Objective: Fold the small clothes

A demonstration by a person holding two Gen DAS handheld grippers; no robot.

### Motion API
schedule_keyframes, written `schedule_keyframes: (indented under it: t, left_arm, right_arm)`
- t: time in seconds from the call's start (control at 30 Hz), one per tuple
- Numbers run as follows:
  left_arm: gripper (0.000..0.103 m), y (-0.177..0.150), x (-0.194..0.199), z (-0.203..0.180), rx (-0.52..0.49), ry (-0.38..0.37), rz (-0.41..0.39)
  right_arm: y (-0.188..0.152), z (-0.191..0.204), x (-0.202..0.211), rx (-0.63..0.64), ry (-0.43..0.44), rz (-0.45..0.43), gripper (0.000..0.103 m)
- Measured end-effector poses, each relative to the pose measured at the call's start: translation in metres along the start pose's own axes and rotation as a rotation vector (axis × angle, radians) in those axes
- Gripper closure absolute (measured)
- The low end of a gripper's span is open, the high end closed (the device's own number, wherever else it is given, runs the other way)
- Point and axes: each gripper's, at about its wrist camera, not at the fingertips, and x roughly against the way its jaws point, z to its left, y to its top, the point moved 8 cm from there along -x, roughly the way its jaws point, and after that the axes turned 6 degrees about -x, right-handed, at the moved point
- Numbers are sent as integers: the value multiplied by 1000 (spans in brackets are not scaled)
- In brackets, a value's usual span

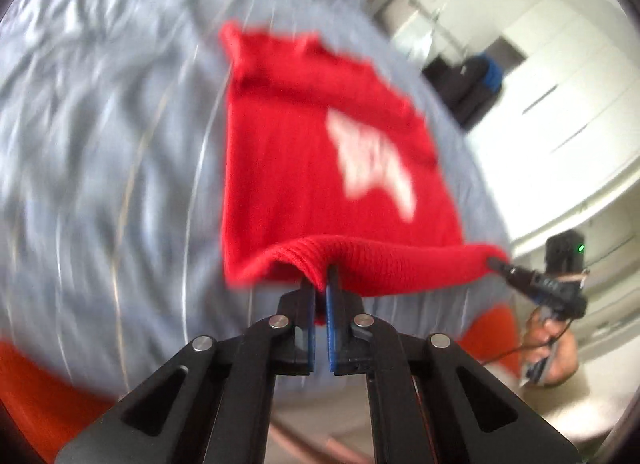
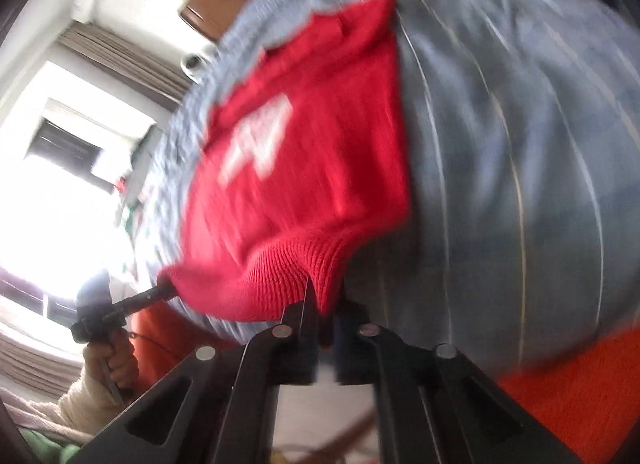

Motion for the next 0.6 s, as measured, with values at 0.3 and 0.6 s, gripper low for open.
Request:
schedule_keyframes:
  t: [0.3, 0.6]
  left_arm:
    - [101, 170, -74, 34, -8, 111, -105]
    - [68, 246, -154, 91, 82, 327, -108]
  right_arm:
    - [172, 36, -50, 97, 26, -181, 98]
    - [281, -11, -133, -30, -35, -211, 90]
